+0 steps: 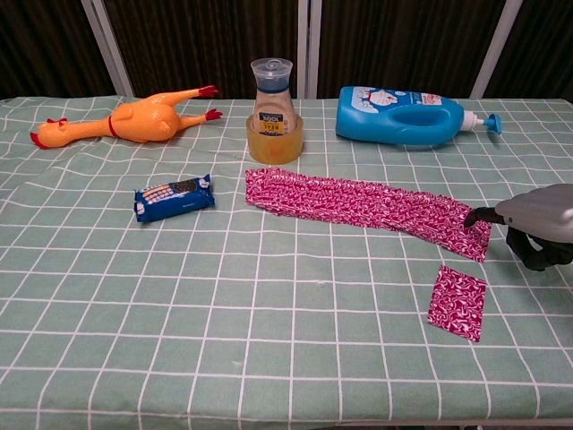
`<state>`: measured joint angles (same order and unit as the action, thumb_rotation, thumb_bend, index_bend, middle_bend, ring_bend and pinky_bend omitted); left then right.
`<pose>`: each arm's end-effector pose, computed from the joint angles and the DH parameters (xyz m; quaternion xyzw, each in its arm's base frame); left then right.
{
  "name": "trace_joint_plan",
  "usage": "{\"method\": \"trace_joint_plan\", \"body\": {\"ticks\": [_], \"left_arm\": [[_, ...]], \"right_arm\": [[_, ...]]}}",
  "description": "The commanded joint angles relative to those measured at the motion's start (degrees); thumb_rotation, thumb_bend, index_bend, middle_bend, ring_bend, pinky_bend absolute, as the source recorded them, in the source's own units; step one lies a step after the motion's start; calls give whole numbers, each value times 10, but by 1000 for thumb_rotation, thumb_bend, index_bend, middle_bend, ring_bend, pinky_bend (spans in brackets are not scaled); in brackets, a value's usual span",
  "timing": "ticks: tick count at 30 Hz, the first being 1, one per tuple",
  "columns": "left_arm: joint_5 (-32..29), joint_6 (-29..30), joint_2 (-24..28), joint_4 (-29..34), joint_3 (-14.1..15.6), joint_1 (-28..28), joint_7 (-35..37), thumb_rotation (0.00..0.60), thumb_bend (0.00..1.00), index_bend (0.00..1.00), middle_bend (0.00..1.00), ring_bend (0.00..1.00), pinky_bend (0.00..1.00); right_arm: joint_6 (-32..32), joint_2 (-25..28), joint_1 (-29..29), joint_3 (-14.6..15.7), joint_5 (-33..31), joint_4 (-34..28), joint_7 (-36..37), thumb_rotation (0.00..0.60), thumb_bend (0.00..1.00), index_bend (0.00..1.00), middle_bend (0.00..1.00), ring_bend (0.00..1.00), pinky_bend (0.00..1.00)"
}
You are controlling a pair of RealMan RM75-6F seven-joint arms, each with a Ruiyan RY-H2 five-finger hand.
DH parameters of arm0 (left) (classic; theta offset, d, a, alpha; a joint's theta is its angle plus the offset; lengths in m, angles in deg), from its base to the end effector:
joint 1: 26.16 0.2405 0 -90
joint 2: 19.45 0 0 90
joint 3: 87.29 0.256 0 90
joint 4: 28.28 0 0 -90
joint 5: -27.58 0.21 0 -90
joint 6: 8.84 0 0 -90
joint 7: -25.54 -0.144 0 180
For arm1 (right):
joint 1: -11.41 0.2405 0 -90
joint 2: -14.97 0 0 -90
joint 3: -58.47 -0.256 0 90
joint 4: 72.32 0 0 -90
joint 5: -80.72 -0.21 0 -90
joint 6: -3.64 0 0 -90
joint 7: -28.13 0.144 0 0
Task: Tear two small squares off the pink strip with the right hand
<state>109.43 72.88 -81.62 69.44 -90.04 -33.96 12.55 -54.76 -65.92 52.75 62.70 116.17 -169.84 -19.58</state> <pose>-0.2978 0.1942 0.1565 -0.6298 -0.3550 -0.3248 0.6098 -0.2388 -0.2755 -0.0059 0.7826 -0.3962 0.0858 0.4725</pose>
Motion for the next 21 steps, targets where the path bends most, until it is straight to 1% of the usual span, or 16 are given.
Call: {"method": "trace_joint_plan", "body": {"ticks": [1, 13, 21], "left_arm": [[0, 0, -1, 0, 0, 0, -1, 600, 141, 101, 48, 7, 141], [-3, -1, -4, -2, 1, 1, -3, 600, 141, 101, 48, 7, 141], [-1, -1, -7, -4, 3, 1, -4, 600, 141, 101, 48, 7, 141]], "right_arm": [[-1, 3, -2, 4, 0, -3, 2, 600, 1000, 114, 927, 824, 729], [0, 31, -20, 31, -1, -9, 19, 600, 1000, 114, 927, 824, 728], [-19, 66, -47, 53, 34, -30, 44, 600, 1000, 123, 927, 824, 729]]}}
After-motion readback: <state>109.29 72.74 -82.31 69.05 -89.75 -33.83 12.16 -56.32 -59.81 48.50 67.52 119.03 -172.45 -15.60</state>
